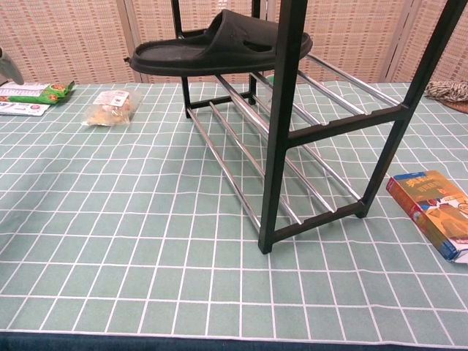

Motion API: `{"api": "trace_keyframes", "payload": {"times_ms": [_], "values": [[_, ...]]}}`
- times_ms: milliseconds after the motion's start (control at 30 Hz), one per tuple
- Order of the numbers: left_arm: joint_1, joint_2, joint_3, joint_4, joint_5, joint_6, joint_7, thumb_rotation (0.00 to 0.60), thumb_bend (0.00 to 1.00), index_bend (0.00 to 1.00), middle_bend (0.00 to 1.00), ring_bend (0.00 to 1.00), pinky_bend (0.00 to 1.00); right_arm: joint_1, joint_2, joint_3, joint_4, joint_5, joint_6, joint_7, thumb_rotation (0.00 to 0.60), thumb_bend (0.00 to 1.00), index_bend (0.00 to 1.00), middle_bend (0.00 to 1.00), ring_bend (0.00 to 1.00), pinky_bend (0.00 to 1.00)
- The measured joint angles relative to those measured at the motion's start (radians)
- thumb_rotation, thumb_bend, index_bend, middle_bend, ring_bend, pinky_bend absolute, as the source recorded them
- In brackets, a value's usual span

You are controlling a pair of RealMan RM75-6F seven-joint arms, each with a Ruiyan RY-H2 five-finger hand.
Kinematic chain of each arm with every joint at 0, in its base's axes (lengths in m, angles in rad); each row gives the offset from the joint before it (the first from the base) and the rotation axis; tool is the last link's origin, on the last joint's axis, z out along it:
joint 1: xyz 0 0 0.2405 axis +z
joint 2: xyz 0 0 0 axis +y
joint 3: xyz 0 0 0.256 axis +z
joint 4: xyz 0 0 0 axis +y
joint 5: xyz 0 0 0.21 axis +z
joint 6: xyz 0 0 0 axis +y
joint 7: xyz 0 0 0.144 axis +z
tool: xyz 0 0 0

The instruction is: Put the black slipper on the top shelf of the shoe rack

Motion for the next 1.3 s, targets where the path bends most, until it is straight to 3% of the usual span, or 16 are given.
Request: {"api": "trace_keyframes", "payload": {"times_ms": [267,733,1300], "values": [[-0.088,0.009,0.024,0.009,-0.059,0.026,0.014,0.6,0.17,0.12,0.02,0.0,0.17,0.024,-0.003,-0.006,-0.004,0.024,-0.067,-0.014,0.6,0.45,0.0,0.0,0.0,0.12],[-0.219,-0.058,0.041,0.036,-0.154,0.095,0.077,0.6,0.17,0.13,0.04,0.0,0.17,0.024,0.0,-0.007,-0.002,0.026,-0.065,-0.006,0.6,0.45,0.0,0.0,0.0,0.12],[-0.319,-0.166,-0.007,0.077,-0.22,0.207,0.151,0.6,0.17,0.14,0.05,0.0,0.17,0.025,0.006,-0.007,0.005,0.029,-0.067,0.016,0.6,0.45,0.0,0.0,0.0,0.12]]}}
